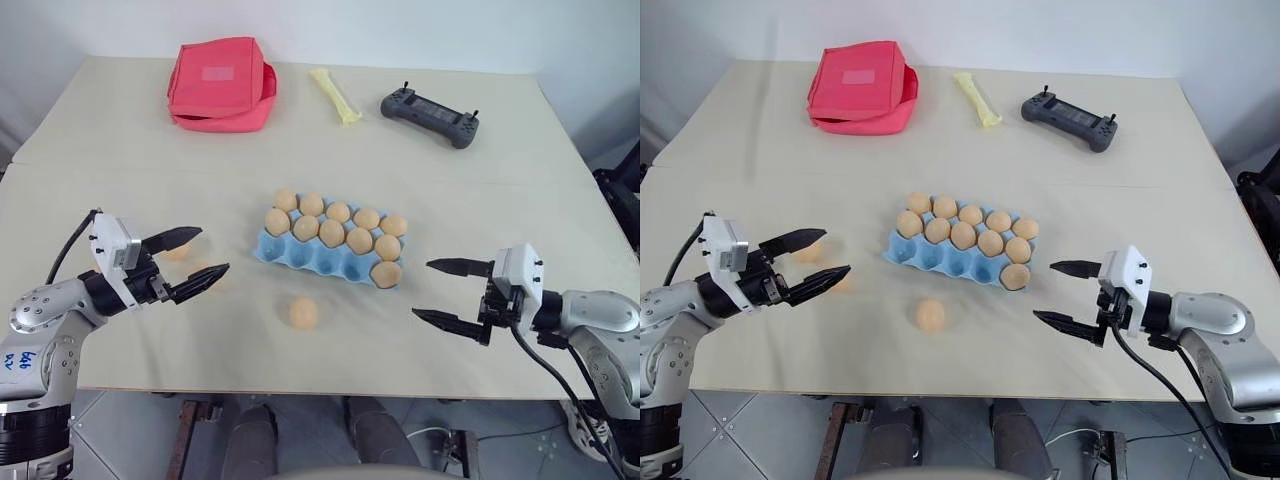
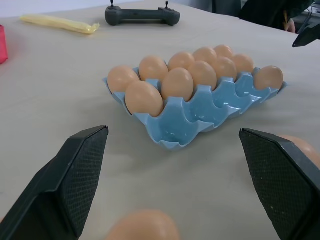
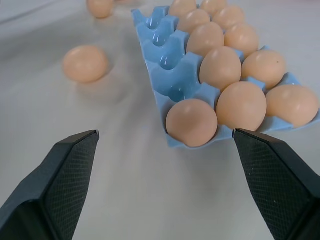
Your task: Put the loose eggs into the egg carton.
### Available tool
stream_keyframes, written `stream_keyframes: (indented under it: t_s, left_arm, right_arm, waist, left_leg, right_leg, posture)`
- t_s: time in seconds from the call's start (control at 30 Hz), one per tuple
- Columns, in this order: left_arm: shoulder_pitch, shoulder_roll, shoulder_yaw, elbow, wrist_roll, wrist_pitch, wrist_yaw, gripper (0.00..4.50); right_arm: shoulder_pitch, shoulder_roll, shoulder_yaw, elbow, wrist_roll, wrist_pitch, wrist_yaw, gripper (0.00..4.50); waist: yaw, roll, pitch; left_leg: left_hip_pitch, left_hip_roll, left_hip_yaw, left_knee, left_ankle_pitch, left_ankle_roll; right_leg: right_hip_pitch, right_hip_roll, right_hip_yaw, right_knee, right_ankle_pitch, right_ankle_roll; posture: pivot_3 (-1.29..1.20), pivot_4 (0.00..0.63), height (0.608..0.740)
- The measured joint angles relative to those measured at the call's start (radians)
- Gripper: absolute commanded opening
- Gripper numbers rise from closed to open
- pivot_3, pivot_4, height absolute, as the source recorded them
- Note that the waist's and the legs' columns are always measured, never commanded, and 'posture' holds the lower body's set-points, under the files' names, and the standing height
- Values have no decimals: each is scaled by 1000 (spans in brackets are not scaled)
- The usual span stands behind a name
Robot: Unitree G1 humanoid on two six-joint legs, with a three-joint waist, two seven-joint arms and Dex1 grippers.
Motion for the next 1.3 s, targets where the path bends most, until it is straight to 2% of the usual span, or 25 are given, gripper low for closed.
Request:
stream_keyframes:
  t_s: [0.27, 0.4, 0.53, 0.67, 0.77, 0.83, 1.1, 1.3]
  left_arm:
    - [-34, 2, 0, -1, 5, 29, 67, 4474]
    - [-19, 42, 7, -48, 5, 86, 108, 4474]
    - [86, 58, 94, -182, -42, 180, 157, 4474]
    - [238, 59, 168, -253, -51, 193, 130, 4474]
    - [242, 59, 165, -285, -54, 196, 126, 4474]
    - [219, 59, 135, -316, -56, 203, 142, 4474]
    - [54, 51, -141, -393, -82, 363, 232, 4474]
    - [-27, 76, -326, -383, -18, 420, 233, 4474]
  right_arm:
    - [-12, 3, 2, 3, -7, 0, -9, 4500]
    - [-32, 3, 6, 31, -8, -5, 2, 4500]
    - [-46, 5, 7, 60, -8, -18, 17, 4500]
    - [-54, 10, 6, 87, -2, -23, 42, 4500]
    - [-78, 25, 11, 93, 8, -40, 74, 4500]
    - [-101, 25, 16, 98, 8, -43, 91, 4500]
    - [-157, 26, 45, 129, 6, -40, 102, 4500]
    - [-155, 26, 45, 123, 6, -27, 91, 4500]
  waist:
    - [1, 0, 0]
    - [-4, 0, 0]
    - [-6, 0, 0]
    - [-4, 0, 0]
    - [4, 0, 1]
    - [4, 1, 1]
    - [-5, 1, 1]
    - [-13, 1, 1]
  left_leg:
    - [0, 0, 0, 0, 0, 0]
    - [0, 0, 0, 0, 0, 0]
    - [0, 0, 0, -1, 0, 0]
    - [1, 0, 0, -1, 0, 0]
    - [1, 0, 0, 2, 0, 1]
    - [1, 0, 0, 7, 0, 1]
    - [1, 0, 0, 10, 1, 2]
    - [0, 0, 0, 9, 0, 2]
  right_leg:
    - [0, 0, 0, 0, 0, 0]
    - [0, 0, 0, 0, 0, 0]
    - [0, 0, 0, 0, 0, 0]
    - [0, 0, 0, 0, -1, -2]
    - [2, 0, 0, 0, -4, -8]
    - [4, -1, 0, 0, -7, -14]
    - [4, 0, 2, 0, -3, -9]
    - [4, 0, 1, 0, 0, -4]
  posture:
    - [0, 150, 740]
    - [0, 150, 740]
    - [0, 150, 740]
    - [0, 150, 740]
    - [0, 150, 740]
    - [0, 150, 740]
    - [0, 150, 740]
    - [0, 150, 740]
